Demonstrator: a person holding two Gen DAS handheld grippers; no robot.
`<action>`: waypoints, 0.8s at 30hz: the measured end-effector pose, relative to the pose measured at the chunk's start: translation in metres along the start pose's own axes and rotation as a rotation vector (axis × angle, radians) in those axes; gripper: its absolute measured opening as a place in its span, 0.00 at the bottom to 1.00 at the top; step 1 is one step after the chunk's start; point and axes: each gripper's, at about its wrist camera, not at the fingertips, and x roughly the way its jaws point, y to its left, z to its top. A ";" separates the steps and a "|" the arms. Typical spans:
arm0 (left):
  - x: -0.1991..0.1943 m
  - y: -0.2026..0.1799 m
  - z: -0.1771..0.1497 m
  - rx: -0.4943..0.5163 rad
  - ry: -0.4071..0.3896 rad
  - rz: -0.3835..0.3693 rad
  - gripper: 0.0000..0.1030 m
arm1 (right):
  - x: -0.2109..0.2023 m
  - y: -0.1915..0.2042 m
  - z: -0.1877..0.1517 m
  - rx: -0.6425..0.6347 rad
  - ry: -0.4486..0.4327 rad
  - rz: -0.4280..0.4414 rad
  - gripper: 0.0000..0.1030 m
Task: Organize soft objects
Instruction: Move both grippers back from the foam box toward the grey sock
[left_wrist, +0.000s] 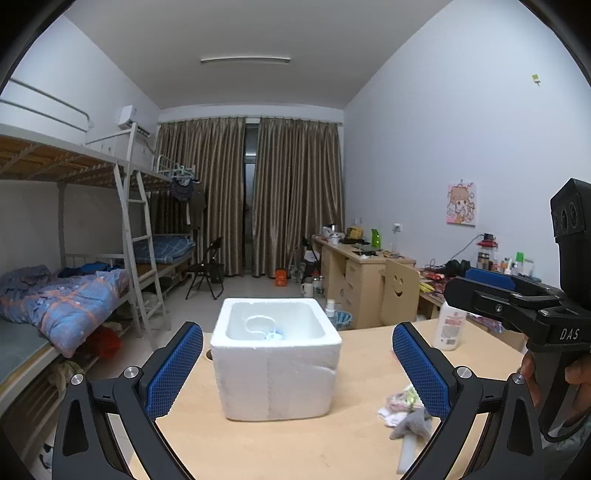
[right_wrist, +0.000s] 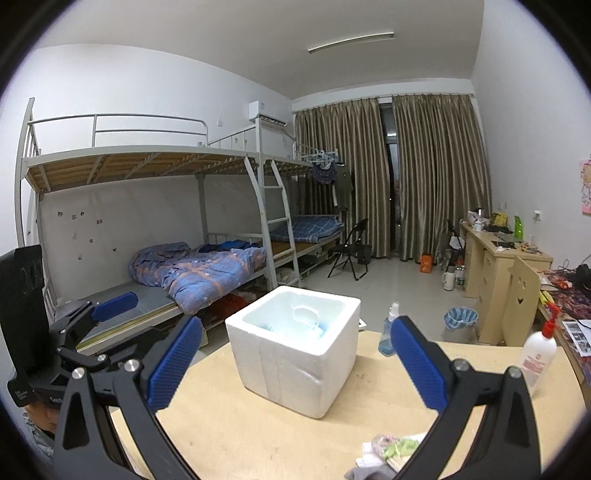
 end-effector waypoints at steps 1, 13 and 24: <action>-0.003 -0.003 -0.001 0.003 0.000 -0.003 1.00 | -0.004 0.000 -0.003 -0.001 -0.001 -0.003 1.00; -0.038 -0.039 -0.016 0.040 -0.022 -0.060 1.00 | -0.050 0.003 -0.020 -0.010 -0.051 -0.059 1.00; -0.044 -0.072 -0.023 0.071 -0.010 -0.143 1.00 | -0.070 -0.006 -0.034 0.005 -0.066 -0.119 1.00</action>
